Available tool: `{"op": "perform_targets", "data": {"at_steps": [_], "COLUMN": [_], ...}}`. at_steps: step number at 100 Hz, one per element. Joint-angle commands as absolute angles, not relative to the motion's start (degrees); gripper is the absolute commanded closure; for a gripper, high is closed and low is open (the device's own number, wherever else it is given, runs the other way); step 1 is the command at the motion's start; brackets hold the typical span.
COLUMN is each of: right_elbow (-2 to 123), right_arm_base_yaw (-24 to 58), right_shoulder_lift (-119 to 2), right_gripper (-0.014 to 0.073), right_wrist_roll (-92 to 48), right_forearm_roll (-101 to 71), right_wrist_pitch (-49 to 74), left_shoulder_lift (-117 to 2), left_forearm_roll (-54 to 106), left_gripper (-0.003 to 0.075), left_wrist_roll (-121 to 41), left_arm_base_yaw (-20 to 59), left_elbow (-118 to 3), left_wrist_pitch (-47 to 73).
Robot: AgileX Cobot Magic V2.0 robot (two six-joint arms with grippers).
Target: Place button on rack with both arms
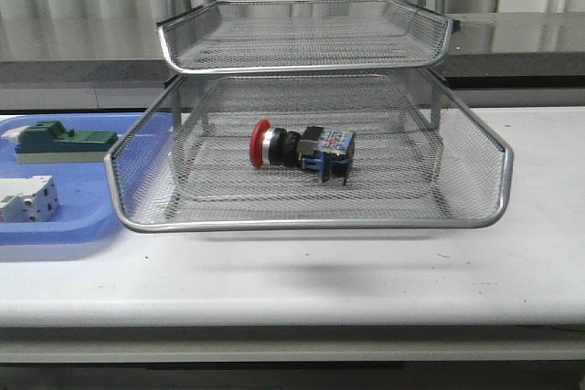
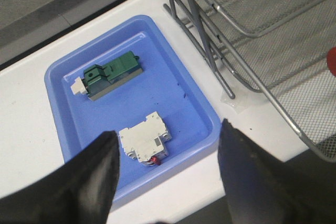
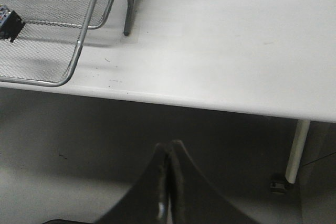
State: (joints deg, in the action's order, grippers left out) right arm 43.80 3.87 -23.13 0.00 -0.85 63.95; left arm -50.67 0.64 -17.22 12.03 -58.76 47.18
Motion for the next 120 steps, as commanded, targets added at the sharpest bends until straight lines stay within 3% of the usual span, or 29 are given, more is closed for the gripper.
{"op": "perform_targets", "data": {"at_steps": [1,48,100,120], "right_elbow": [45.66,45.66,45.66,45.66], "right_arm_base_yaw": [3.88,3.88,3.88,3.88], "right_shoulder_lift": [-23.54,-23.54,-23.54,-23.54], "right_gripper": [0.0664,0.0664,0.0664,0.0664], "right_wrist_roll": [0.00,0.00,0.00,0.00], "right_forearm_roll": [-0.37,-0.37,-0.37,-0.37], "right_wrist_pitch": [60.64,60.64,60.64,60.64], "left_shoulder_lift": [-44.50,-14.79,-13.52,-13.52], "left_forearm_roll": [1.60,2.84,2.84,2.84], "left_gripper": [0.0322,0.0322,0.0328,0.0448], "left_wrist_roll": [-13.58,-9.11,-9.11,-9.11], "left_arm_base_yaw": [11.49,11.49,11.49,11.49], "left_elbow": [-53.17,-23.00,-14.40,-14.40], "left_wrist_pitch": [36.39,7.10,-1.38,-1.38]}}
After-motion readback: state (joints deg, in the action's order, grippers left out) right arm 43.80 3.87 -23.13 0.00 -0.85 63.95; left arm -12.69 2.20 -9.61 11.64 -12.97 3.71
